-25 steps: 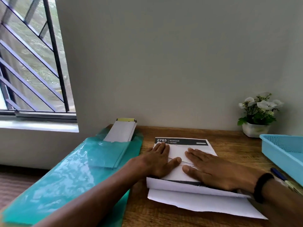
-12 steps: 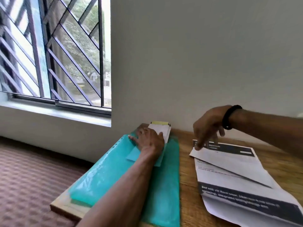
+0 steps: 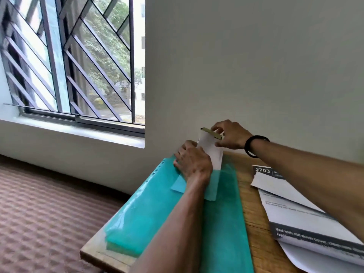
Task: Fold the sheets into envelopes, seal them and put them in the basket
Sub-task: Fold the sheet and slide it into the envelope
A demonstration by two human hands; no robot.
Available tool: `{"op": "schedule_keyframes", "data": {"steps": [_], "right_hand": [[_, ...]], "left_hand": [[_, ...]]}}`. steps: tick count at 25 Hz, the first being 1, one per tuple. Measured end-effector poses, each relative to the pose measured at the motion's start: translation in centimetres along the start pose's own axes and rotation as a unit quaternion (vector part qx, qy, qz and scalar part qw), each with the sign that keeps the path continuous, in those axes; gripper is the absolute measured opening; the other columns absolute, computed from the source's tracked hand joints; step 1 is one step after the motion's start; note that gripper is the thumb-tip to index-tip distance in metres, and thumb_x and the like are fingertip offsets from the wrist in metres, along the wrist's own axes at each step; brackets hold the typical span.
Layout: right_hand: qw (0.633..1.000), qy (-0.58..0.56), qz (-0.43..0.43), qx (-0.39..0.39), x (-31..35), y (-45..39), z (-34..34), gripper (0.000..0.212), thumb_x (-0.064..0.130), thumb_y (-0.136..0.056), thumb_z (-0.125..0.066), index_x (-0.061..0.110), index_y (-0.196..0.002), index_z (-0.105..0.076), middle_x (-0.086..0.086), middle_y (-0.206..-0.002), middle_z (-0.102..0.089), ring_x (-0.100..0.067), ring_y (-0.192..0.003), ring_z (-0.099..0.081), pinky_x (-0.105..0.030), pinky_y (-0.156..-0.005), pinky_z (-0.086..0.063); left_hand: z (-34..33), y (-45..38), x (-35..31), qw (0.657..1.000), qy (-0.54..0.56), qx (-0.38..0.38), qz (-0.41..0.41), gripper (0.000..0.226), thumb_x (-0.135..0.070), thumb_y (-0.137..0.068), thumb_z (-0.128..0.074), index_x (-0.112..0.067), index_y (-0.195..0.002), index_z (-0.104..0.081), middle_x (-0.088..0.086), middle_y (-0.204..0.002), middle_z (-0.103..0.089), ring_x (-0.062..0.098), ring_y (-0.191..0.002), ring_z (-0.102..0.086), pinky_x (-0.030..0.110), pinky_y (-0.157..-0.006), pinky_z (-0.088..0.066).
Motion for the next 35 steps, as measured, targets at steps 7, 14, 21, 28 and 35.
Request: {"op": "schedule_keyframes", "data": {"steps": [7, 14, 21, 28, 35], "right_hand": [[0.998, -0.06, 0.013, -0.029, -0.1, -1.7, 2.1, 0.009, 0.009, -0.081, -0.082, 0.014, -0.088, -0.08, -0.006, -0.089, -0.077, -0.02, -0.088, -0.07, -0.022, -0.064, -0.046], [0.991, -0.095, -0.014, -0.091, -0.5, -1.6, 6.5, 0.009, 0.005, -0.085, -0.075, 0.006, -0.093, -0.078, -0.013, -0.09, -0.074, -0.029, -0.081, -0.072, -0.029, -0.057, -0.056], [0.96, -0.2, -0.071, -0.182, -3.8, -0.6, 11.7, 0.006, 0.0, -0.085, -0.074, 0.004, -0.088, -0.075, -0.022, -0.097, -0.074, -0.036, -0.092, -0.074, -0.045, -0.07, -0.066], [0.865, -0.418, -0.173, -0.216, -6.2, 4.8, 15.2, 0.017, -0.006, -0.09, -0.071, -0.003, -0.106, -0.067, -0.021, -0.119, -0.068, -0.031, -0.085, -0.073, -0.036, -0.063, -0.066], [0.733, -0.648, -0.189, -0.084, -6.4, 18.6, 8.9, 0.021, 0.012, -0.105, -0.055, -0.002, -0.115, -0.067, -0.023, -0.113, -0.074, -0.038, -0.098, -0.076, -0.043, -0.075, -0.067]], "left_hand": [[-0.2, -0.5, 0.0, 0.996, 0.068, -0.021, 0.049, 0.012, -0.037, -0.107, -0.046, -0.026, -0.104, -0.043, 0.005, -0.103, -0.067, 0.025, -0.096, -0.061, 0.044, -0.098, -0.043], [0.0, -0.7, -0.1, 0.994, 0.079, -0.007, 0.074, 0.028, -0.054, -0.108, -0.03, -0.028, -0.107, -0.038, 0.008, -0.107, -0.068, 0.031, -0.1, -0.064, 0.048, -0.098, -0.04], [-0.7, -0.9, 0.2, 0.997, 0.053, -0.003, 0.055, 0.031, -0.053, -0.108, -0.029, -0.026, -0.106, -0.043, 0.009, -0.111, -0.069, 0.029, -0.098, -0.062, 0.049, -0.1, -0.041], [1.1, 2.2, -4.9, 0.941, -0.02, -0.094, -0.324, 0.074, -0.073, -0.095, -0.042, -0.027, -0.153, -0.041, 0.01, -0.156, -0.041, 0.029, -0.145, -0.037, 0.058, -0.122, -0.026], [0.1, 6.9, -8.1, 0.874, -0.135, 0.006, -0.466, 0.105, -0.072, -0.079, -0.059, -0.025, -0.164, -0.02, 0.007, -0.16, -0.036, 0.031, -0.151, -0.032, 0.063, -0.126, -0.005]]}}
Point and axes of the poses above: each hand's wrist, its own y-axis away from the middle knuckle, its own z-axis out of the back of the hand, x = y × z, the point moved 1 cm from there along -y, towards the middle knuckle
